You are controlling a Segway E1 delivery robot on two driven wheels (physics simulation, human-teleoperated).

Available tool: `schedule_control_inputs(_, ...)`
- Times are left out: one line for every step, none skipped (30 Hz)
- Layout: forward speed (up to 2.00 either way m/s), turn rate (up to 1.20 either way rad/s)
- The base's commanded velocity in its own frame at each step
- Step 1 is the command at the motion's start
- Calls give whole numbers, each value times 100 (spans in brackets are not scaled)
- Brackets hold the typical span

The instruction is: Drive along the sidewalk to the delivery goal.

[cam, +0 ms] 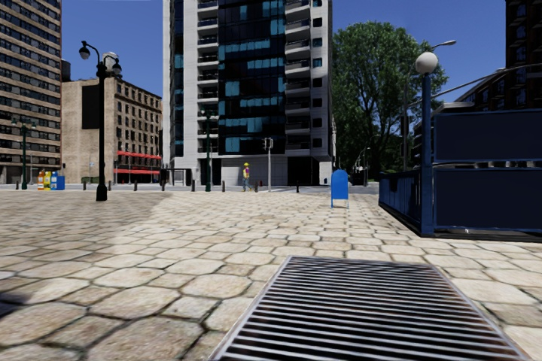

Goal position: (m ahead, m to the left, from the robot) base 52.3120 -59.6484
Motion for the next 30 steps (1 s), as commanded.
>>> schedule_control_inputs(200,0)
schedule_control_inputs(200,0)
schedule_control_inputs(200,0)
schedule_control_inputs(200,0)
schedule_control_inputs(200,0)
schedule_control_inputs(200,0)
schedule_control_inputs(200,0)
schedule_control_inputs(200,0)
schedule_control_inputs(200,0)
schedule_control_inputs(200,0)
schedule_control_inputs(200,0)
schedule_control_inputs(200,0)
schedule_control_inputs(200,0)
schedule_control_inputs(200,0)
schedule_control_inputs(200,0)
schedule_control_inputs(200,0)
schedule_control_inputs(200,0)
schedule_control_inputs(200,0)
schedule_control_inputs(200,0)
schedule_control_inputs(200,0)
schedule_control_inputs(200,0)
schedule_control_inputs(200,0)
schedule_control_inputs(200,0)
schedule_control_inputs(200,0)
schedule_control_inputs(200,0)
schedule_control_inputs(200,0)
schedule_control_inputs(200,0)
schedule_control_inputs(200,0)
schedule_control_inputs(200,0)
schedule_control_inputs(200,0)
